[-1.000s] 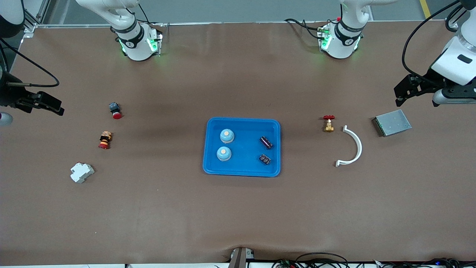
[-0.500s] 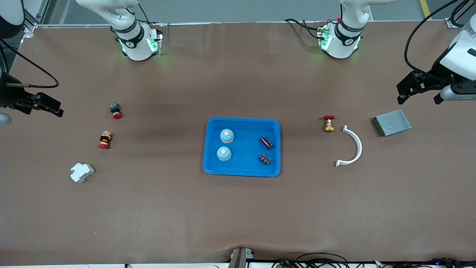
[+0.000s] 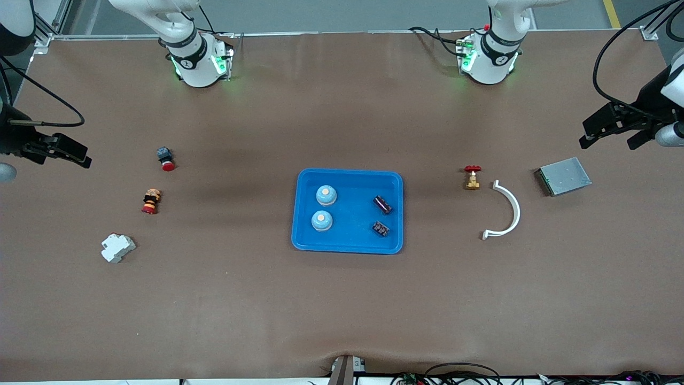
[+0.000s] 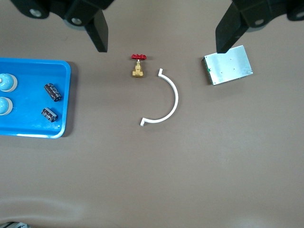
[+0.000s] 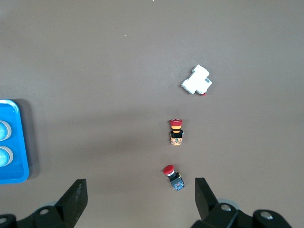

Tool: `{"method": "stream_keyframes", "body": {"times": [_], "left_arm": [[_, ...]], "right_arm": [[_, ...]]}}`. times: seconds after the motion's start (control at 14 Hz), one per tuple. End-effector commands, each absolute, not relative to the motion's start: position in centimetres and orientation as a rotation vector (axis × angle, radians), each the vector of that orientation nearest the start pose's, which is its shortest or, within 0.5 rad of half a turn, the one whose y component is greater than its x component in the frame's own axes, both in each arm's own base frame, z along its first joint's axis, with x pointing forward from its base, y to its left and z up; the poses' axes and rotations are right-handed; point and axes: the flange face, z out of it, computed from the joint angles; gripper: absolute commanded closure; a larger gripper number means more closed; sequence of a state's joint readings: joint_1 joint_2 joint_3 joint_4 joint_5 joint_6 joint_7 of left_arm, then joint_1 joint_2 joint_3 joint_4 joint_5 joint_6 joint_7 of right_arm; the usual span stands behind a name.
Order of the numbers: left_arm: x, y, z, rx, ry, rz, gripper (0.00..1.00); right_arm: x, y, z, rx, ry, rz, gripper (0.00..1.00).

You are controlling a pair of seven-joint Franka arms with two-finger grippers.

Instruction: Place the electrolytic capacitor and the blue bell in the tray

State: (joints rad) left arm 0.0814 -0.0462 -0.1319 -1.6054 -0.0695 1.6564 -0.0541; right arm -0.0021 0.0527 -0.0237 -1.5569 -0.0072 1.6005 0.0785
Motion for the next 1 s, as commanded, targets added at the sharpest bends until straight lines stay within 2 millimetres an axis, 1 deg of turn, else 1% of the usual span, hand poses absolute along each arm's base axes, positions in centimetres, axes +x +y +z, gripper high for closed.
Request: {"method": "stream_keyframes", "body": {"times": [0.0, 0.29, 0.43, 0.93], "left_arm": [[54.48, -4.22, 64.15, -3.203, -0.013, -0.133, 0.00], [54.77, -3.93, 64.44, -3.202, -0.002, -0.141, 0.00], [54.80, -4.18, 64.28, -3.203, 0.002, -0.136, 0.00], [54.89, -4.20, 64.10, -3.181, -0.004, -0.132, 0.00]], "right_arm": [[57.09, -1.43, 60.62, -3.134, 0.188, 0.002, 0.00], [56.79, -1.58, 61.04, -3.132, 0.193, -0.005, 0.00], [56.79, -1.98, 60.91, -3.128, 0.205, -0.002, 0.00], [56.67, -1.93, 60.65, -3.114, 0.207, 0.008, 0.00]]}}
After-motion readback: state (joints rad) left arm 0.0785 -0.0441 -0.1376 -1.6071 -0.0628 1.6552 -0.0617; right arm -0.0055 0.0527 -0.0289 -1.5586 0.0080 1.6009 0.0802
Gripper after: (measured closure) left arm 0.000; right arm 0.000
